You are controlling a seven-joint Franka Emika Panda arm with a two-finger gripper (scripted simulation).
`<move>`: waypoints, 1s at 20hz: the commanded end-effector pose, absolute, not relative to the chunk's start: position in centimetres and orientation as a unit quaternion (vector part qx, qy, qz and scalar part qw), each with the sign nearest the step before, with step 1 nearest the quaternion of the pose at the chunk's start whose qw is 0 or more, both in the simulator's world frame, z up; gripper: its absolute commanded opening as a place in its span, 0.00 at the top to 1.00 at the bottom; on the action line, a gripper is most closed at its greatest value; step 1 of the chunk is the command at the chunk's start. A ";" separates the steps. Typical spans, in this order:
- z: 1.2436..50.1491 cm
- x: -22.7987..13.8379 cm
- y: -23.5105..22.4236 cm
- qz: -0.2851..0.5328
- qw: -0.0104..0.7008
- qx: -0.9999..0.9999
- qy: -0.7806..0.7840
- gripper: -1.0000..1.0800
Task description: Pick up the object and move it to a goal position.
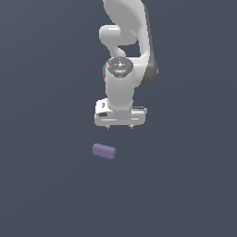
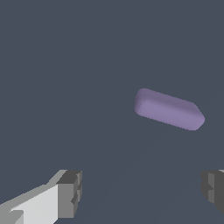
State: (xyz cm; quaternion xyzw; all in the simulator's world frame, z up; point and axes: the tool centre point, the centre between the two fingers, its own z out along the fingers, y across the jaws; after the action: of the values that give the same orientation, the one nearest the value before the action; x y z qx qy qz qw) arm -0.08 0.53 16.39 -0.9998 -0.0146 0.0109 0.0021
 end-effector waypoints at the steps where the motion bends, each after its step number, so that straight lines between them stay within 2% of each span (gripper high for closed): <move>1: 16.4 -0.1 0.5 0.011 0.002 -1.000 -0.015 0.04; 20: 17.7 0.2 1.3 0.006 0.001 -1.000 -0.028 0.04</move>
State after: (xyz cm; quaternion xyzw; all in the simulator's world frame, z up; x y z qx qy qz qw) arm 0.18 1.29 17.72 -0.9997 -0.0255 0.0055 0.0011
